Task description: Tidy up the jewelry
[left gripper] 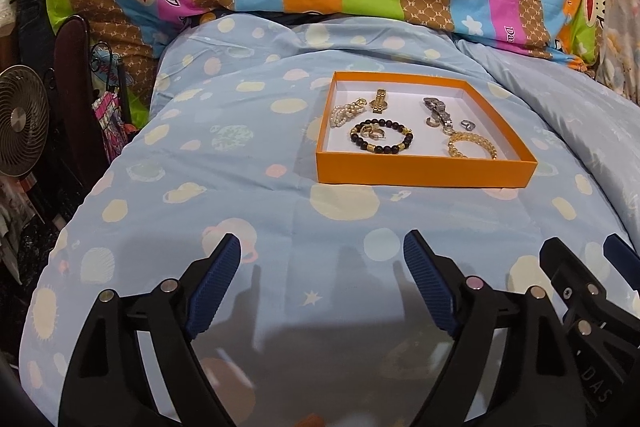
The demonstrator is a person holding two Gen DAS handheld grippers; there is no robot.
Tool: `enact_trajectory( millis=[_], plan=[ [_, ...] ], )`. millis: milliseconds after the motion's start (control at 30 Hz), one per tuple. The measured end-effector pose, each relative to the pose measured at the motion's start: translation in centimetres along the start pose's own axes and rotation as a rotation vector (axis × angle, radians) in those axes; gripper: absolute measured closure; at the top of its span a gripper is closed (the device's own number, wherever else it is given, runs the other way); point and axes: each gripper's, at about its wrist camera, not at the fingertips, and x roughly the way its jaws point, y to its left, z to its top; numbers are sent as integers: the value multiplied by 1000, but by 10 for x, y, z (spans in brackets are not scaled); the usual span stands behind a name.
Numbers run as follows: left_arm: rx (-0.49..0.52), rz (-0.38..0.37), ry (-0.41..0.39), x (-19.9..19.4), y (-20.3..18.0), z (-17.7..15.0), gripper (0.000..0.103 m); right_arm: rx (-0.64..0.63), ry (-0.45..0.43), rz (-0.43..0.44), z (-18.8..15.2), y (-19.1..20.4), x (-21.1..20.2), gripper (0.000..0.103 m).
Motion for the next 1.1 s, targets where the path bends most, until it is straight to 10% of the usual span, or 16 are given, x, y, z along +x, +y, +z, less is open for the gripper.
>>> enact_trajectory(
  millis=[1100],
  plan=[
    [12,-149,30,7,-1,0,26,10,-25,-44,-1,-3,-5,17]
  ],
)
